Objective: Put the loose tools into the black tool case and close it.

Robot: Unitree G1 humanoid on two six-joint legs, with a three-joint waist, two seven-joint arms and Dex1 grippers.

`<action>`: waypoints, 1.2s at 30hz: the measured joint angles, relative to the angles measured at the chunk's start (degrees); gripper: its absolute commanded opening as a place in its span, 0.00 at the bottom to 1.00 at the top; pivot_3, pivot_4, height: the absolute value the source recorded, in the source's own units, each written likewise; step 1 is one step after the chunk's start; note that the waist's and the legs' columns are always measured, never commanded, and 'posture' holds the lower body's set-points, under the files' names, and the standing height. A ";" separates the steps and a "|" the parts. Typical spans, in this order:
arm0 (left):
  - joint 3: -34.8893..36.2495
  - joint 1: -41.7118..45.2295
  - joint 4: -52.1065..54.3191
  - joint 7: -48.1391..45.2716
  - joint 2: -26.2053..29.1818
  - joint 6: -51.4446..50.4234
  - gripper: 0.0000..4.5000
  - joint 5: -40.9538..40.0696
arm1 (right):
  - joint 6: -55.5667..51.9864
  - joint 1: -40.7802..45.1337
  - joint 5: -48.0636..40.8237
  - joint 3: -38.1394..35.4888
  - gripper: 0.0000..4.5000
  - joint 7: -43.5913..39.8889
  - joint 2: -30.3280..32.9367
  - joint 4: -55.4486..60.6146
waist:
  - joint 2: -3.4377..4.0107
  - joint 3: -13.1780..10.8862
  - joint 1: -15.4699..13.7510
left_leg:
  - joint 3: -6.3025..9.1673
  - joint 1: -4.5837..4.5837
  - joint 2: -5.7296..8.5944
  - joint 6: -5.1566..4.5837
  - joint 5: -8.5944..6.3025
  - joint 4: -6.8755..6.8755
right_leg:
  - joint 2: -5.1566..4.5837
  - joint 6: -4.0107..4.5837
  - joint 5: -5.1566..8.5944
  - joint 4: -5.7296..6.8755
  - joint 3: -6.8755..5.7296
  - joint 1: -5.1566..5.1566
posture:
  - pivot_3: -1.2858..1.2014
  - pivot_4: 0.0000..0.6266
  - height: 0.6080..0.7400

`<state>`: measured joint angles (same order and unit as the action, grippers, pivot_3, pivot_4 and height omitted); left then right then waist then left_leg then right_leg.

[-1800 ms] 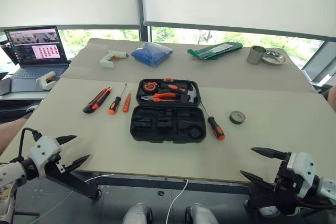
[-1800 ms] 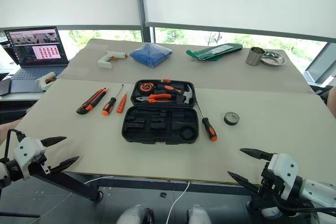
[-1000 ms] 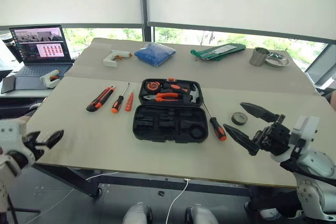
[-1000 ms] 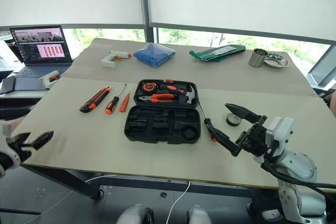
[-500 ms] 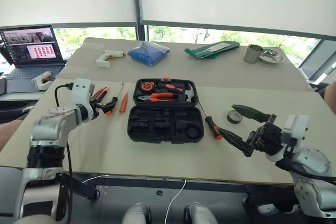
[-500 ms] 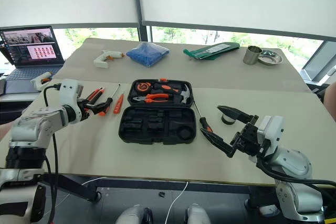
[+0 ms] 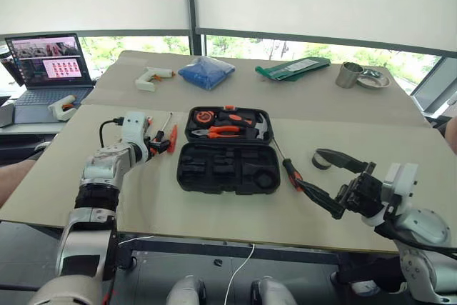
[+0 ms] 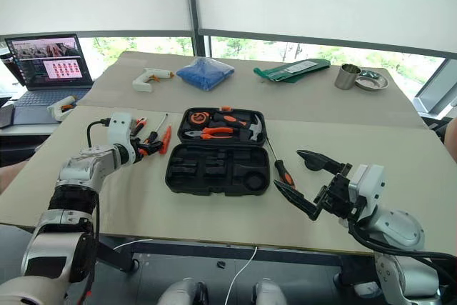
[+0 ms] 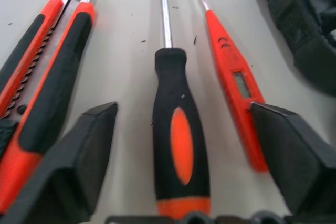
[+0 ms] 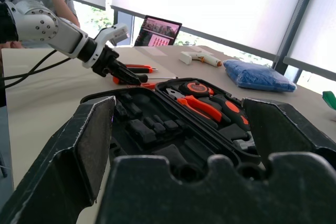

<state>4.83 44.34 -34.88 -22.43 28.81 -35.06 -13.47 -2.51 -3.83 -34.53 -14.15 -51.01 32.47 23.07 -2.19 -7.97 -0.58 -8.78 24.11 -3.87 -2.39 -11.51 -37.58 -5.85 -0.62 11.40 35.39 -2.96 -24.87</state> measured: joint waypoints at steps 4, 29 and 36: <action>0.64 0.02 -1.51 0.28 0.00 0.21 0.33 0.43 | 0.00 -0.36 0.02 0.00 1.00 0.40 -0.05 0.04 | -0.01 -0.01 0.07 | 0.06 0.19 -0.01 -0.05 -0.05 -0.24 | 0.00 -0.02 0.02 0.26 0.00 -0.16 | 0.52 0.24 0.99; 4.65 -5.55 7.73 -23.04 4.94 25.77 0.20 -3.23 | -0.04 -2.21 -0.45 0.14 1.00 0.93 0.35 0.59 | -0.03 -0.04 0.00 | 0.12 0.28 0.02 -0.04 -0.05 -0.29 | -0.09 0.01 0.04 0.34 -0.08 -0.22 | 0.52 0.24 0.99; -13.10 1.20 8.11 -43.63 6.76 45.39 0.20 7.72 | -2.66 0.77 -2.29 -0.84 1.00 -0.87 3.73 0.42 | 0.00 -0.04 -0.80 | 0.13 0.25 0.21 0.07 -0.12 -0.42 | -0.33 0.28 0.21 0.34 -0.15 -0.08 | 0.52 0.24 0.99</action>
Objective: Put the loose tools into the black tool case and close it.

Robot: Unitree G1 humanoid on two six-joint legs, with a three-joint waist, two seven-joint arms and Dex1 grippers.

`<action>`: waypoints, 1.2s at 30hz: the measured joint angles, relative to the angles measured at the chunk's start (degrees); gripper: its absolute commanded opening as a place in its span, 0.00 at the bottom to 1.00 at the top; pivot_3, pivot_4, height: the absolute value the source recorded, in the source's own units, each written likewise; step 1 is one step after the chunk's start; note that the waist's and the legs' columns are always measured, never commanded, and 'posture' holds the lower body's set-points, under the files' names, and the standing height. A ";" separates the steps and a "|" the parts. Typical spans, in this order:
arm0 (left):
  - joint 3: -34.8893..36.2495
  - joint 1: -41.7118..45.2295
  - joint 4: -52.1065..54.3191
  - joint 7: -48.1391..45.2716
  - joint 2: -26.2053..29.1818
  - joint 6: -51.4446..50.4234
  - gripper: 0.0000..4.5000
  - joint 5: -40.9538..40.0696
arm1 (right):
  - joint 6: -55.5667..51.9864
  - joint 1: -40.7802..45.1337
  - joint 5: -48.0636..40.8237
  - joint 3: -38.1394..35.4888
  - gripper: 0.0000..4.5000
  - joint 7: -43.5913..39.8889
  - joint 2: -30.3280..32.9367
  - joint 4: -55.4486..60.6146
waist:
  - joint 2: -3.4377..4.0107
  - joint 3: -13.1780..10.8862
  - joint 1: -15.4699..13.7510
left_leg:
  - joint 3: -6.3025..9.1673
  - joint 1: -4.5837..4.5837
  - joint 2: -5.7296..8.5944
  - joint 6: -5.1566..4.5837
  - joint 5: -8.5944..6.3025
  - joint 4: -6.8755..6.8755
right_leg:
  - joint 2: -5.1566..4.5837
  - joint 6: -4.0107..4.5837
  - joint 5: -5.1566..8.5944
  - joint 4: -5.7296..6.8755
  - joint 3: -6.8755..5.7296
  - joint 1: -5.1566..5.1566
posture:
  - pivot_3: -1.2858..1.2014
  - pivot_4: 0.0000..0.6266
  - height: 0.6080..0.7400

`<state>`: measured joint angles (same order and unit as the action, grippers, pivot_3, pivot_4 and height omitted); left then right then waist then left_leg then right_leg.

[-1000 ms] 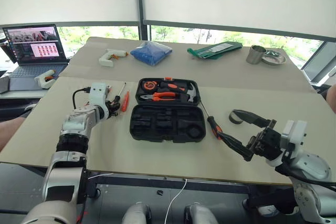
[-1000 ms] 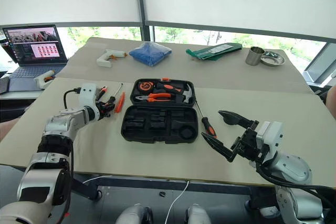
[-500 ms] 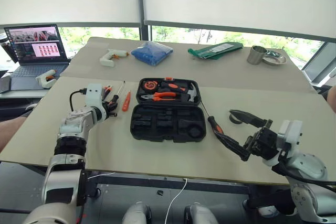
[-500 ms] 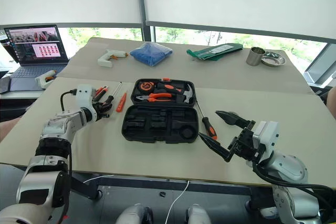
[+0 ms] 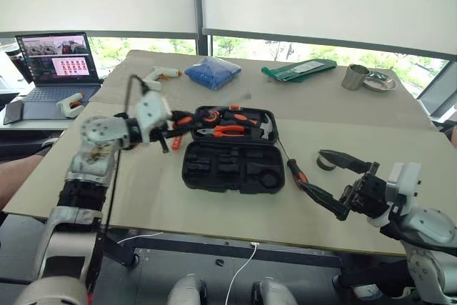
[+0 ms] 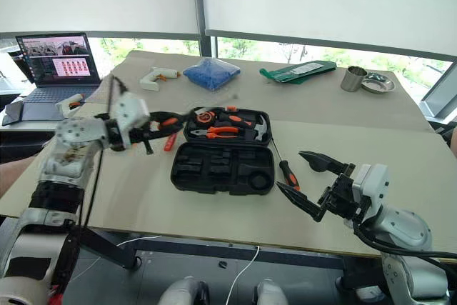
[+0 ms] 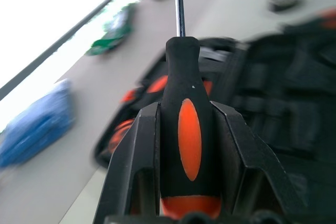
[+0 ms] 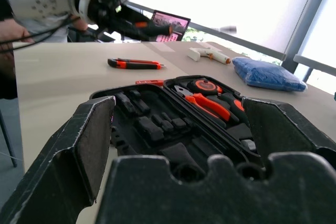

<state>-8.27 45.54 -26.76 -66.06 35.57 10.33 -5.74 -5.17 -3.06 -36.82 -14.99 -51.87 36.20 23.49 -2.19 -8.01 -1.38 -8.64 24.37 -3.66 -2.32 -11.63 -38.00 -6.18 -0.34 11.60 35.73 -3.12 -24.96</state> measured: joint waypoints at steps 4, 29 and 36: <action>-6.54 4.10 -10.35 -0.82 -3.46 7.66 0.20 7.19 | -2.50 3.61 -0.48 0.08 1.00 -0.60 2.03 -0.58 | -0.05 -0.03 0.58 | 0.11 0.13 -0.06 -0.22 0.13 -0.06 | 0.13 -0.19 -0.12 0.03 -0.02 -0.08 | 0.52 0.24 0.99; -8.61 13.71 -37.85 11.84 -10.69 23.42 0.64 20.06 | -9.23 3.57 0.05 2.46 1.00 0.21 2.64 -0.24 | -0.04 -0.05 0.66 | 0.61 0.89 -0.11 -0.52 -0.09 -0.94 | 0.04 -0.48 -0.14 0.17 -0.65 -0.19 | 0.52 0.24 0.99; 0.89 13.75 -37.86 6.63 -12.93 16.85 0.65 9.21 | -10.82 1.42 -2.47 1.94 1.00 0.73 1.96 1.53 | -0.05 -0.06 0.72 | 0.63 0.90 -0.12 -0.53 -0.10 -0.95 | 0.04 -0.50 -0.14 0.20 -0.70 -0.19 | 0.52 0.24 0.99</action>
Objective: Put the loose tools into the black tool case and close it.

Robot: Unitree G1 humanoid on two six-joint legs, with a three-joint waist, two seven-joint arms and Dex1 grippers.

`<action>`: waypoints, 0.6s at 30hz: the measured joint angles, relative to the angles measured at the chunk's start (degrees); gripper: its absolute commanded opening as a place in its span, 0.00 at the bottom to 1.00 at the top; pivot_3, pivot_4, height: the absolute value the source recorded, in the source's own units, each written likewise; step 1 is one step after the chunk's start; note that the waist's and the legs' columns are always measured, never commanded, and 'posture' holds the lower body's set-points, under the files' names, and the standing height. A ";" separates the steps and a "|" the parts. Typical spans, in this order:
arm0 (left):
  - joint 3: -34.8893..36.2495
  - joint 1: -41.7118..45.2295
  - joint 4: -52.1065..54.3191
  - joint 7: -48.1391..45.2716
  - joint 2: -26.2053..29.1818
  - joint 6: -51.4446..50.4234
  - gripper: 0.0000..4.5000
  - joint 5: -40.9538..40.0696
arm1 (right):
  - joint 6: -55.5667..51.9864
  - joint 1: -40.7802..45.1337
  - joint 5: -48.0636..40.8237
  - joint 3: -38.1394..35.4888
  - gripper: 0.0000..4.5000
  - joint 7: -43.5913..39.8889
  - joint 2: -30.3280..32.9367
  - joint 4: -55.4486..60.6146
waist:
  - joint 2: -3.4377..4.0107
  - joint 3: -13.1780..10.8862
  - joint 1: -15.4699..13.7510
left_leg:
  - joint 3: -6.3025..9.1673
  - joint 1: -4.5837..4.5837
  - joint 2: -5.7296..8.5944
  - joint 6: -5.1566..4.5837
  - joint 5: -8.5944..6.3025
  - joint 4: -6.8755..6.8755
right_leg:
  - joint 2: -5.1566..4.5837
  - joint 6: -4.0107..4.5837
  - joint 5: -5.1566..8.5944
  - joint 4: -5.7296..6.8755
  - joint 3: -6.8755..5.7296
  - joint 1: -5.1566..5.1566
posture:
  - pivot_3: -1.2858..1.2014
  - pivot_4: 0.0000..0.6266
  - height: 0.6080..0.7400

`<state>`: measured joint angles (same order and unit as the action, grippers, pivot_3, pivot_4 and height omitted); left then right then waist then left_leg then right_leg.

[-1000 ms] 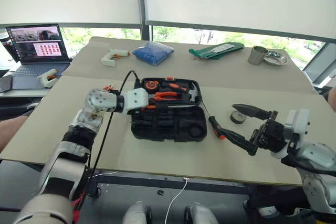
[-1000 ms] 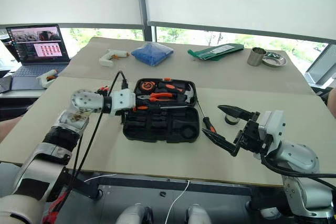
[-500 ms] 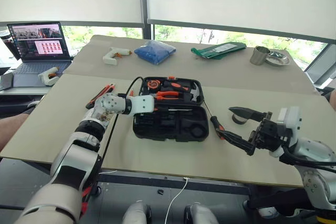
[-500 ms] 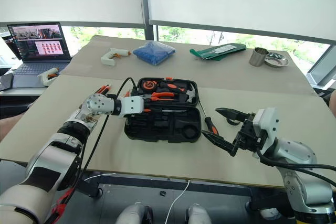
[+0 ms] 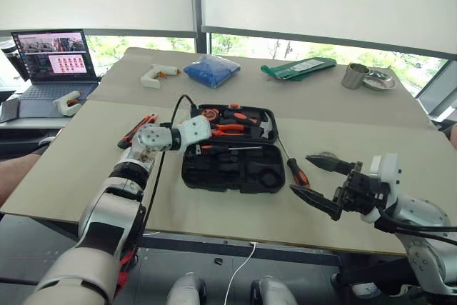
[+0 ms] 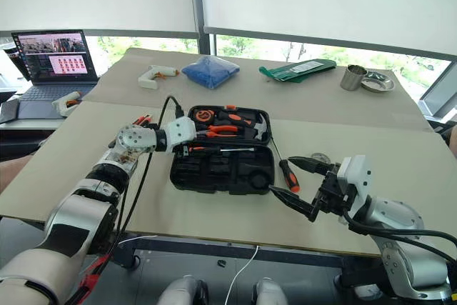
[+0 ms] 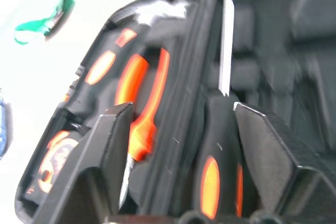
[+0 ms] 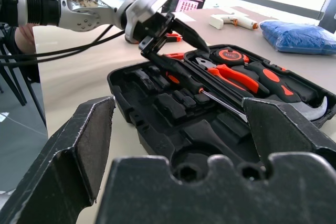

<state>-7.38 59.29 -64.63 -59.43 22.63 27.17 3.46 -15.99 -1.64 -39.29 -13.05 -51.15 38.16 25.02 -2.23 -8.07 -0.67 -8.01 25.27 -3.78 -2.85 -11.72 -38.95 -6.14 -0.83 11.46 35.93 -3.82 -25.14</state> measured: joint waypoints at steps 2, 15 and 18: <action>1.81 0.00 0.09 -2.57 -0.08 -3.97 0.55 -2.33 | -1.04 -0.41 -1.48 -0.64 1.00 0.62 -0.40 0.48 | 0.00 0.00 0.06 | 0.00 0.00 0.00 0.00 0.00 0.00 | 0.01 0.00 0.00 0.03 0.00 0.00 | 0.52 0.24 0.99; 0.85 -1.26 0.04 1.06 -4.66 -11.00 0.02 -0.55 | -4.03 -1.48 -1.75 -1.77 1.00 7.65 -0.84 0.33 | 0.00 0.00 -0.05 | 0.02 0.00 0.06 0.00 0.00 -0.02 | -0.01 -0.04 -0.01 0.02 0.00 0.03 | 0.52 0.24 0.99; -0.12 -1.51 0.32 1.93 -4.70 -10.91 0.02 0.73 | -4.36 -1.95 -1.32 -1.76 1.00 8.02 -0.84 0.31 | 0.00 0.00 -0.05 | 0.03 -0.01 0.05 0.00 0.00 -0.03 | -0.02 -0.04 -0.01 0.02 0.00 0.04 | 0.52 0.24 0.99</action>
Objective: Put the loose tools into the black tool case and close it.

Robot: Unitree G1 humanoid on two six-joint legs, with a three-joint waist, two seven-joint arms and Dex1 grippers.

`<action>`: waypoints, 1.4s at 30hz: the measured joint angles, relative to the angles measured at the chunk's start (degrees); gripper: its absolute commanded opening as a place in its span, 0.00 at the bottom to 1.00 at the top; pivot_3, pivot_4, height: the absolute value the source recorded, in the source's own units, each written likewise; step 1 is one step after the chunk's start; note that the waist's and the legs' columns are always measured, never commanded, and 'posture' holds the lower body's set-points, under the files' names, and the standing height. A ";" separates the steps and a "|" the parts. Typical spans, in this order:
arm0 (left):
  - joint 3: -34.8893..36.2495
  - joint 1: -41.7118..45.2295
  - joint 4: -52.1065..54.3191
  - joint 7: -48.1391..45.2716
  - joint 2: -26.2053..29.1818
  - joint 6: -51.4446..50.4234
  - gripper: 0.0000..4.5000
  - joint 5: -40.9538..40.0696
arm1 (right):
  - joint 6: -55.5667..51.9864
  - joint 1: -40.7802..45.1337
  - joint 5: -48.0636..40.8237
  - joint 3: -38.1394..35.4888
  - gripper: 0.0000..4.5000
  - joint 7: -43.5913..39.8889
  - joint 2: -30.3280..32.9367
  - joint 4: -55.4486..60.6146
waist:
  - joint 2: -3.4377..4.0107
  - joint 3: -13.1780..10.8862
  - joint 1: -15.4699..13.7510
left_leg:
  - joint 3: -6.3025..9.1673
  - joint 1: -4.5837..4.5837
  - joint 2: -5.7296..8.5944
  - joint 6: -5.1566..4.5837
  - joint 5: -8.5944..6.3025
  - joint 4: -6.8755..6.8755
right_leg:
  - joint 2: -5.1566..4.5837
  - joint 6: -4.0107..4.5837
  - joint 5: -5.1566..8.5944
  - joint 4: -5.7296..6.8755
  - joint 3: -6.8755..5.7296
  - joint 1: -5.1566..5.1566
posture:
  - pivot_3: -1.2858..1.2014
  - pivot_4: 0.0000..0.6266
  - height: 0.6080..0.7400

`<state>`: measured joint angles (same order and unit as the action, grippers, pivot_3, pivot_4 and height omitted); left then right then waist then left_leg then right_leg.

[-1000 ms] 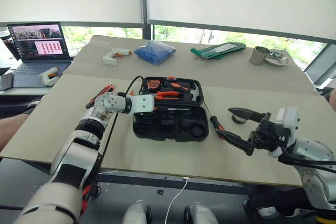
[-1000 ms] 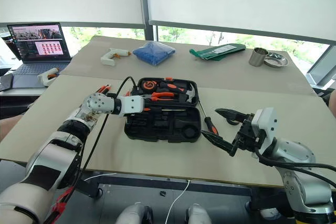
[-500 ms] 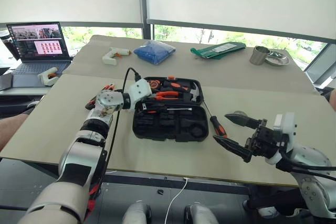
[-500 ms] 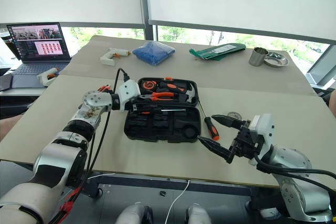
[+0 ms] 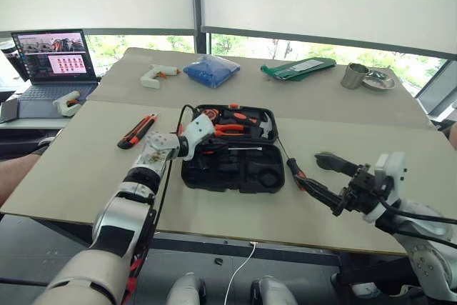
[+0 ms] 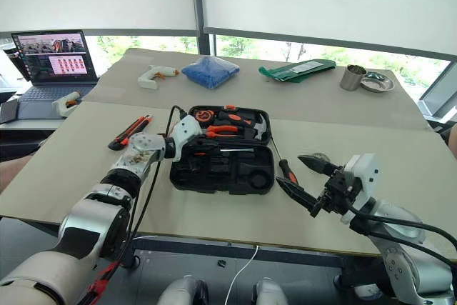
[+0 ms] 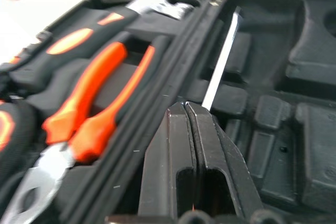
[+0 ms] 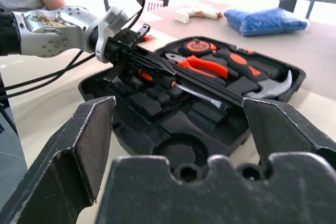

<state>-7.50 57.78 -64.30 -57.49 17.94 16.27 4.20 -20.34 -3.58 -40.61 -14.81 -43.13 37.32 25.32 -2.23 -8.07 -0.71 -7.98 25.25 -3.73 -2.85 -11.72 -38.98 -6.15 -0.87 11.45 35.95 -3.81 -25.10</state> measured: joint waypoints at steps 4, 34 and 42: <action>-1.41 0.29 0.31 2.99 -0.38 -1.72 0.02 1.38 | -0.14 -0.15 1.10 0.29 1.00 1.24 -0.90 0.01 | 0.01 0.01 0.00 | 0.03 -0.10 0.00 0.00 0.00 -0.03 | 0.00 -0.01 0.00 0.02 0.00 0.10 | 0.52 0.24 0.99; 11.90 -27.98 45.15 -29.59 20.96 -16.75 0.98 -27.27 | 6.85 -24.06 13.22 -8.29 1.00 4.20 -5.48 -1.40 | 0.48 0.10 0.33 | 0.07 -0.15 -0.13 0.39 -0.21 -0.03 | -0.18 -0.01 0.48 0.08 0.04 0.08 | 0.52 0.24 0.99; 13.13 -35.84 52.75 -28.52 24.33 -19.43 0.98 -29.28 | -12.60 -4.23 12.77 -1.66 1.00 11.80 1.24 1.82 | 0.67 0.04 1.01 | 0.02 -0.28 -0.10 0.48 -0.22 -0.02 | -0.26 0.07 0.40 0.10 0.07 -0.02 | 0.52 0.24 0.99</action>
<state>5.63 21.94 -11.55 -86.02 42.26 -3.17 -25.09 -32.95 -7.81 -27.84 -16.47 -31.33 38.56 27.14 -1.56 -8.03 0.30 -7.96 24.98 -3.83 -2.37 -11.94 -39.00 -6.42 -0.80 11.85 36.05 -3.74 -25.12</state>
